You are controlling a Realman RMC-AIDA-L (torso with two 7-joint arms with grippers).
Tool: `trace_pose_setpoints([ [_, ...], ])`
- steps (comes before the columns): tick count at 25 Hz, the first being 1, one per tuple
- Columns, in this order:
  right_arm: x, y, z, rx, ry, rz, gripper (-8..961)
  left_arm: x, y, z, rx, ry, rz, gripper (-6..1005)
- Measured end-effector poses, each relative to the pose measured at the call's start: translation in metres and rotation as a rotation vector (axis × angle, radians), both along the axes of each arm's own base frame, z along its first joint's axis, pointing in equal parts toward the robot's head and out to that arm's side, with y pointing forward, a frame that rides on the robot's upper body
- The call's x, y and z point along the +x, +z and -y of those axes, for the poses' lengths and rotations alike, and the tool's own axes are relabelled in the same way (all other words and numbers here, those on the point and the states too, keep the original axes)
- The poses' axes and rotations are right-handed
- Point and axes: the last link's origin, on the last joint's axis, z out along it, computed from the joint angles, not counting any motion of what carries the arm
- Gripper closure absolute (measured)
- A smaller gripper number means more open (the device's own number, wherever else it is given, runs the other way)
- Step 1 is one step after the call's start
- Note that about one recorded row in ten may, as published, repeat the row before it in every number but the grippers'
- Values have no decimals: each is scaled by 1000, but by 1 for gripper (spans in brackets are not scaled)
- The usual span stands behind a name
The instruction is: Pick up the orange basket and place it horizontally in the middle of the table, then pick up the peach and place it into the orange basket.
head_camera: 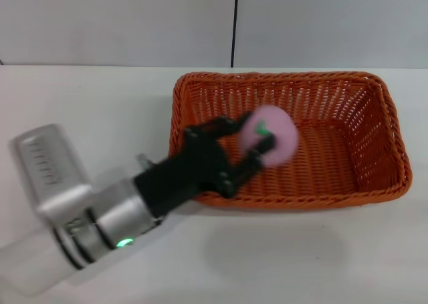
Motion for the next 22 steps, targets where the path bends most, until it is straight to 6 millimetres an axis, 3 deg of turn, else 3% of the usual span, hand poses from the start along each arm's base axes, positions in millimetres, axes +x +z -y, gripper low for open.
trace_pose_setpoints([
  [1,0,0,0,0,-2,0,466,6,-12,-2,-33,-5,-52,684],
  [4,1,0,0,-1,-4,0,466,9,-18,-3,-48,-7,-78,569],
  [8,2,-1,0,-9,-17,-4,466,9,-18,-4,-42,7,-82,367],
  [13,4,-3,-3,-25,-28,-8,466,5,-13,-5,-20,31,-68,209],
  [18,7,-4,-5,-36,-51,-16,466,-7,7,-8,70,96,2,179],
  [19,8,-5,-5,-39,-59,-20,466,-31,35,-6,198,183,69,180],
  [21,11,-7,-5,-44,-83,-23,466,-62,64,1,330,287,104,181],
  [22,11,-7,-5,-44,-83,-23,466,-62,64,1,330,287,104,181],
])
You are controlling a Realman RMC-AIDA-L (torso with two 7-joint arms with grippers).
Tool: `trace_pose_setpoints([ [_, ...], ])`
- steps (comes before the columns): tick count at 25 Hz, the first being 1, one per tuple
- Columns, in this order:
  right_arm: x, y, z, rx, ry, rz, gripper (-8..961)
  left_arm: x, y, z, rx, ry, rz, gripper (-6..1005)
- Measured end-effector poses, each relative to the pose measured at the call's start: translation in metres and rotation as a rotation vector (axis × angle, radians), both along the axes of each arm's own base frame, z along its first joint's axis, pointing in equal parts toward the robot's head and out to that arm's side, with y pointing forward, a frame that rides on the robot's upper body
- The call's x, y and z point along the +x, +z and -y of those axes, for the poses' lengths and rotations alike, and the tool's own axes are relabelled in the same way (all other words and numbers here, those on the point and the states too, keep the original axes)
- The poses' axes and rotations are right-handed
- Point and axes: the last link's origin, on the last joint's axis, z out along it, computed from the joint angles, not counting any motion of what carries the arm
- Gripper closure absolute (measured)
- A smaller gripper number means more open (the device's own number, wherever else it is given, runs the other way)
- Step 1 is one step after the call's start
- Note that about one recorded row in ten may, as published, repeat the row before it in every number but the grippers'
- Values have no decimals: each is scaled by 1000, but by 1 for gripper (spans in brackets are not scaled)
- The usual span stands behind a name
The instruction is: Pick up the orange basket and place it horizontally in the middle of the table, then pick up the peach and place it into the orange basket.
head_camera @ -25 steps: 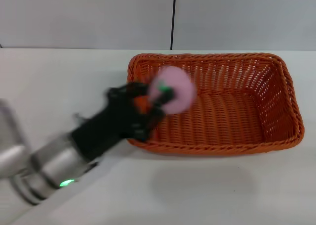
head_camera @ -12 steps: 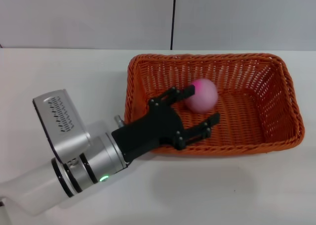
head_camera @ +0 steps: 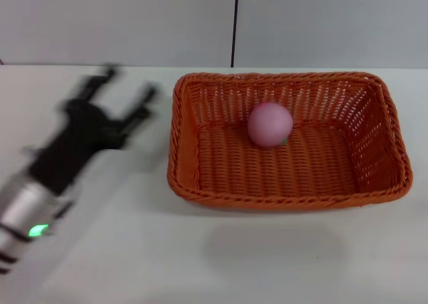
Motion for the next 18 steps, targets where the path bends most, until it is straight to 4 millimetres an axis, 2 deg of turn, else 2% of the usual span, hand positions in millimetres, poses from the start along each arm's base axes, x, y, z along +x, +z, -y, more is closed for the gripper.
trace_pose_setpoints([
  [2,2,-3,1,2,-27,16,466,0,0,0,0,0,0,182],
  [3,2,-6,2,4,-41,25,466,-28,22,10,107,108,11,183],
  [4,3,-11,2,15,-70,46,466,-43,34,17,162,165,16,183],
  [6,3,-12,1,19,-78,52,466,-43,34,17,162,165,16,183],
  [8,2,-16,-1,20,-90,55,466,-69,55,36,276,279,26,182],
  [9,2,-19,-4,15,-97,52,466,-74,58,41,290,304,26,182],
  [12,3,-19,-5,11,-104,49,466,-74,58,41,290,304,26,182],
  [14,3,-22,-7,5,-106,40,466,-85,58,50,293,355,13,181],
  [18,4,-24,-8,-5,-115,33,466,-86,58,51,291,363,9,182],
])
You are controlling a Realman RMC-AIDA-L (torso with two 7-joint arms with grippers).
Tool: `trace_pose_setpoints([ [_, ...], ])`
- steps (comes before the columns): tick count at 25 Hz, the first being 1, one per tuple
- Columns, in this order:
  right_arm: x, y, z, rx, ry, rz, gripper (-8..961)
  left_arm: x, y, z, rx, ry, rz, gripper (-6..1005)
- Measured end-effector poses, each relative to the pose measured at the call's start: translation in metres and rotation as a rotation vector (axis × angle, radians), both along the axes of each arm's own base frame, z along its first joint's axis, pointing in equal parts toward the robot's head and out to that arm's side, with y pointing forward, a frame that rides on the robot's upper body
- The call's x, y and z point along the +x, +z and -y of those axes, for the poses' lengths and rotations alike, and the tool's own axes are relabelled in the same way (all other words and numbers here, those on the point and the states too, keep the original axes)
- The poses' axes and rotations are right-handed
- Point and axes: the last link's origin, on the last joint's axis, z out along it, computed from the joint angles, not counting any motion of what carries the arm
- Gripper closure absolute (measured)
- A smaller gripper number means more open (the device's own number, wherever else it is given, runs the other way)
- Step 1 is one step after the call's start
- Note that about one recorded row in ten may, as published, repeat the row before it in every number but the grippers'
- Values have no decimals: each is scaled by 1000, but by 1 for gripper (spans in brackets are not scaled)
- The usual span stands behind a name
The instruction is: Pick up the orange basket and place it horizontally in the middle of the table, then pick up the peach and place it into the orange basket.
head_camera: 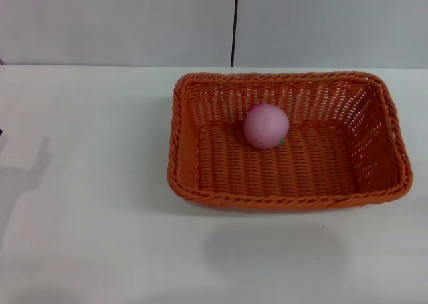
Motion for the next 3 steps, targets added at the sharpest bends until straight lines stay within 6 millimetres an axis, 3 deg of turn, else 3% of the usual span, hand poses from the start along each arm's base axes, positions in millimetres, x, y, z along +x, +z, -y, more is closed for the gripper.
trace_pose_setpoints([
  [3,1,-1,-1,-9,-9,-4,466,-2,0,1,-1,10,-1,183],
])
